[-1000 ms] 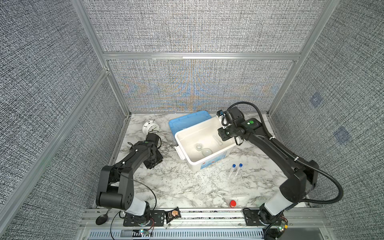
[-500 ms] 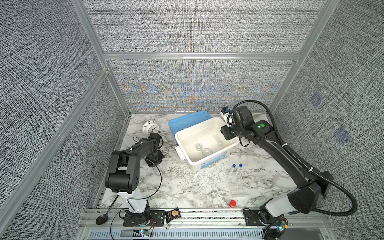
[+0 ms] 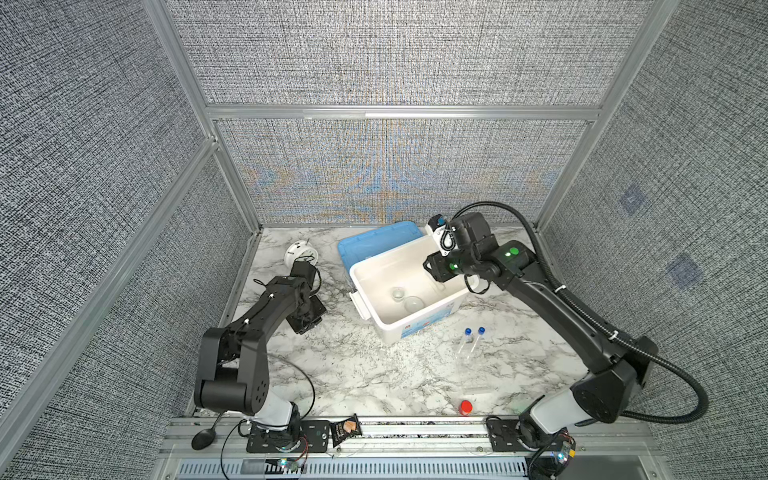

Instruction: Organize the chemistry lab equipment

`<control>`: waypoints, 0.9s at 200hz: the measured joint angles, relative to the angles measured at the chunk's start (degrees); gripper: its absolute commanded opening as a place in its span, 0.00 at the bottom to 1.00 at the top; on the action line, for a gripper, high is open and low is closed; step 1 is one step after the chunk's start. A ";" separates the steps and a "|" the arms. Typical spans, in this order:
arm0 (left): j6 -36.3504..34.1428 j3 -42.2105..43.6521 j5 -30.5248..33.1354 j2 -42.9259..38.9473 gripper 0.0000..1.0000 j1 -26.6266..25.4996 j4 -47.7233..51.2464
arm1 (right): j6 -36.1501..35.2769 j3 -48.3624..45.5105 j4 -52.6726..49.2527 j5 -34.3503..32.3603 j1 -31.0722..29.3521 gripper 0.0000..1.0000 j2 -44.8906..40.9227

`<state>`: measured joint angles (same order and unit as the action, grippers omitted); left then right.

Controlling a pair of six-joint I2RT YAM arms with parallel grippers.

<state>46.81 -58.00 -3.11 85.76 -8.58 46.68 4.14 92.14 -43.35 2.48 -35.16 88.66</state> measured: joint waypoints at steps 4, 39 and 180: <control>-0.02 -0.52 -0.22 -1.09 0.13 0.00 0.46 | 0.52 0.00 0.26 0.87 -0.57 0.53 0.42; 0.13 -6.19 -4.76 -9.31 0.13 0.00 4.00 | 3.58 1.33 2.38 11.37 -5.97 0.57 5.11; 9.94 -4.52 -26.97 -17.31 0.13 0.00 -8.87 | 20.94 17.18 9.40 31.06 -14.51 0.45 25.66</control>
<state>56.75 -62.52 -30.09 68.45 -8.58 37.80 25.08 109.32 -33.95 33.54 -49.67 114.32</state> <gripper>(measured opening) 0.126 0.479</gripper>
